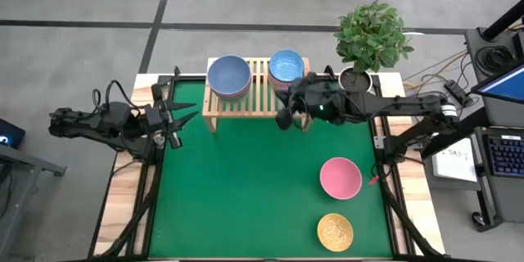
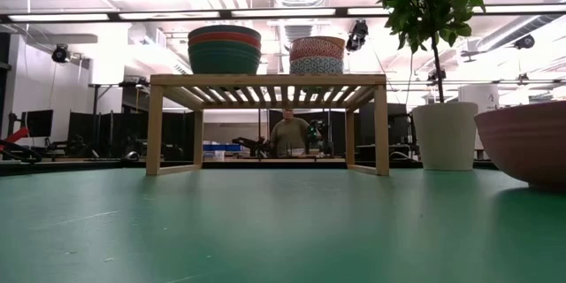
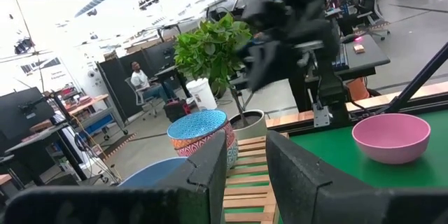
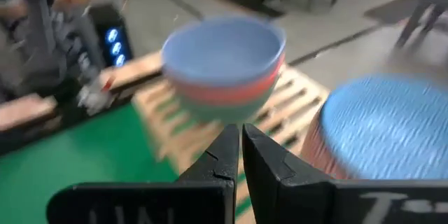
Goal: Place and stack bowls onto a shelf
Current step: Stack the large pink bowl on the large gray bowl on the shelf
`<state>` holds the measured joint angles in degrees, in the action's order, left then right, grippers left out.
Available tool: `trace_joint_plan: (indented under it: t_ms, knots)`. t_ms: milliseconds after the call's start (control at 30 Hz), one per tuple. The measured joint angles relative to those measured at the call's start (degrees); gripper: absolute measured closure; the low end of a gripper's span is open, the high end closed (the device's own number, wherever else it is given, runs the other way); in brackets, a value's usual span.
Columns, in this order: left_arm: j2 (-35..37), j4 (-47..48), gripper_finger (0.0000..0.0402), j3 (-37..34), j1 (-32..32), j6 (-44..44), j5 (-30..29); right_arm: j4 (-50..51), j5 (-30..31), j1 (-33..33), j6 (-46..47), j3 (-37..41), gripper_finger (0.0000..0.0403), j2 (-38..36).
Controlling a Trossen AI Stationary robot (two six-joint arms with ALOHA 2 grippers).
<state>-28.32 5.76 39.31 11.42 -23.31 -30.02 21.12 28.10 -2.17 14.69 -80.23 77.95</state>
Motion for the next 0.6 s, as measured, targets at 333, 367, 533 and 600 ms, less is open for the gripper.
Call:
trace_joint_plan:
  t_ms: [333,367,533,600]
  knots:
    - [-1.34,-1.89,0.0318,0.00,0.00,-0.10,0.00,14.05,-7.89,8.99,20.99,0.00,0.0379,-1.33]
    - [-1.43,-2.23,0.0318,0.00,0.00,-0.12,0.00,14.27,-9.12,9.50,22.72,0.00,0.0372,-1.15]
    - [-2.03,-2.70,0.0318,0.00,0.00,-0.19,0.00,15.97,-13.16,11.25,32.80,-0.02,0.0321,0.63]
    - [-2.05,-2.77,0.0318,0.00,0.00,-0.20,0.00,16.26,-15.80,11.45,36.56,-0.02,0.0297,1.49]
